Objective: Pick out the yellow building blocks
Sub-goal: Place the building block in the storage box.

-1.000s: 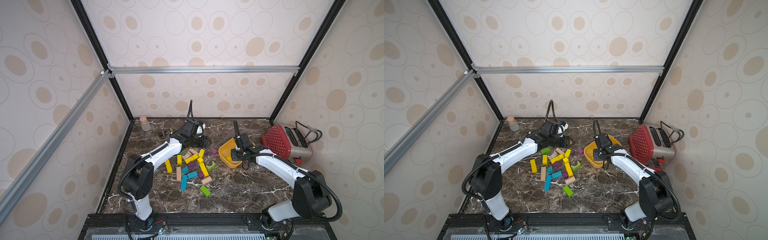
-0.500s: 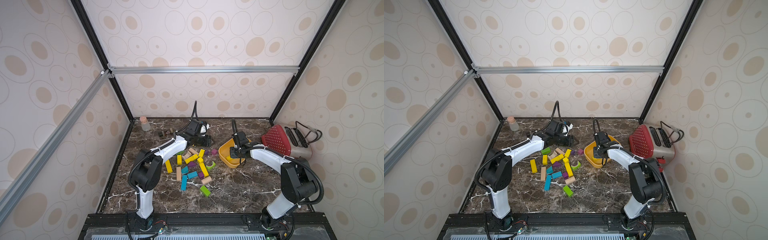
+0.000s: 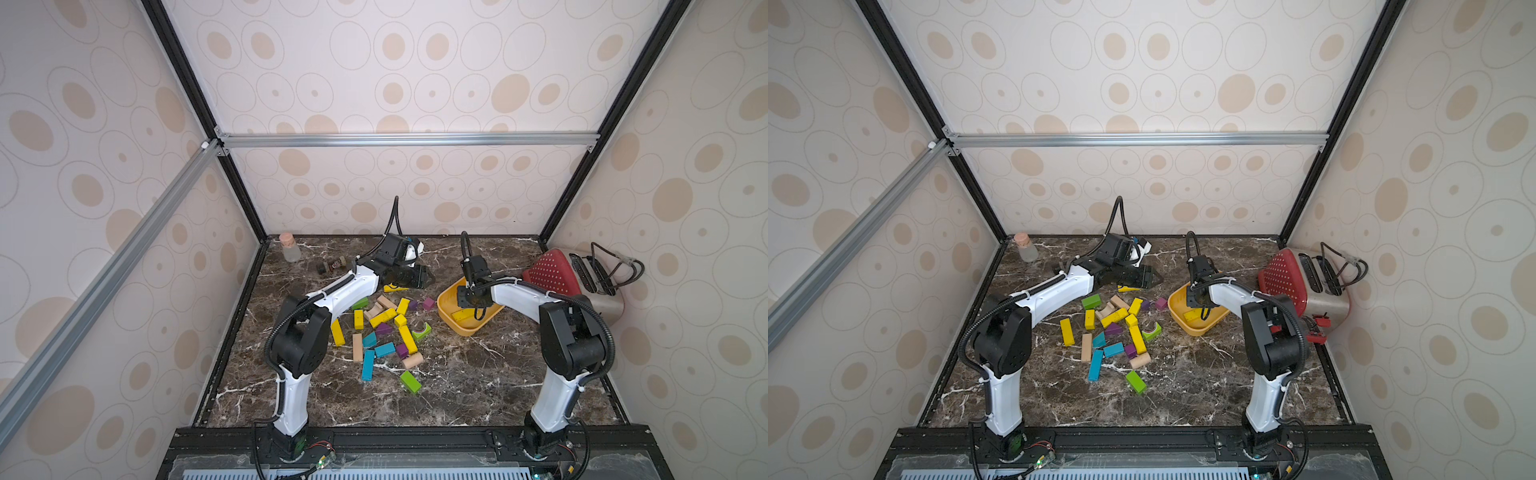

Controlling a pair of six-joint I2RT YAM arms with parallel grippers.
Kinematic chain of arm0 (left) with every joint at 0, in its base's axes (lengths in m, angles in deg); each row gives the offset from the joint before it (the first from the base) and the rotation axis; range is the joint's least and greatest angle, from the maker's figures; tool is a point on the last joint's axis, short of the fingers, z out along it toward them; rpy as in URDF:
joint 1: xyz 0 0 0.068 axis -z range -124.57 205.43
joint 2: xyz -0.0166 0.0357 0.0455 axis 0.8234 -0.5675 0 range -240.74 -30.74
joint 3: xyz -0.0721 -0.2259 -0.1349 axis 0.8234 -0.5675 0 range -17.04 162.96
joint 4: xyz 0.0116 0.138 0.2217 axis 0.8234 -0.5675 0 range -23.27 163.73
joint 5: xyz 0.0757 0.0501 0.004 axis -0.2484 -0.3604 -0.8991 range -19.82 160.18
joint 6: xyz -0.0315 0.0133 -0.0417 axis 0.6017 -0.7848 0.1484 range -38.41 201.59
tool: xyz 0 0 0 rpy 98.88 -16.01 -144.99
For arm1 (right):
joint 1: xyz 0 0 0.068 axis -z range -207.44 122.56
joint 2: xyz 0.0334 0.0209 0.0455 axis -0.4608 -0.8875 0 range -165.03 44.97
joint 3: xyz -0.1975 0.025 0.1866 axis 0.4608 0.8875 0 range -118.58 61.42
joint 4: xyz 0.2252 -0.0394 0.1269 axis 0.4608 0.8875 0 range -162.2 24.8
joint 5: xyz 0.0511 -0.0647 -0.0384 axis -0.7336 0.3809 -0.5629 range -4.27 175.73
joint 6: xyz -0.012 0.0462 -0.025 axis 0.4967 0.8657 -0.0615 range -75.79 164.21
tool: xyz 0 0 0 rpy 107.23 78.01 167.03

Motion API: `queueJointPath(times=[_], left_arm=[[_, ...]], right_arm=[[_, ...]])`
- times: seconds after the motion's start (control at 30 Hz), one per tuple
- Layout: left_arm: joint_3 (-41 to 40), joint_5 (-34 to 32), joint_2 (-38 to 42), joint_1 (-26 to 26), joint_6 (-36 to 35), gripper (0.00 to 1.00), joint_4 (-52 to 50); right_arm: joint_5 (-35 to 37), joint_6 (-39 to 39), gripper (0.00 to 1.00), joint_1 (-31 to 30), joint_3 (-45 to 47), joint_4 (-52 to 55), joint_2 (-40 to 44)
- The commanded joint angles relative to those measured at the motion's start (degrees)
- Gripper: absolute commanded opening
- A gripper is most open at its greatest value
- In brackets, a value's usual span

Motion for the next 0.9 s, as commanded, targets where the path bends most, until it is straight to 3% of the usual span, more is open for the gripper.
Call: queueJointPath(times=[0.0, 0.2, 0.87], left_arm=[[2.3, 0.63, -1.08, 0.29, -1.58, 0.56, -1.0], [2.08, 0.1, -1.09, 0.32, -1.67, 0.56, -1.35], [0.5, -0.69, 0.15, 0.25, -1.58, 0.57, -2.44]], right_arm=[[-0.44, 0.35, 0.31, 0.49, -1.26, 0.49, -1.01], [-1.68, 1.84, 0.41, 0.49, 0.48, 0.12, -0.15], [-2.19, 2.56, 0.42, 0.36, 3.99, -1.17, 6.31]])
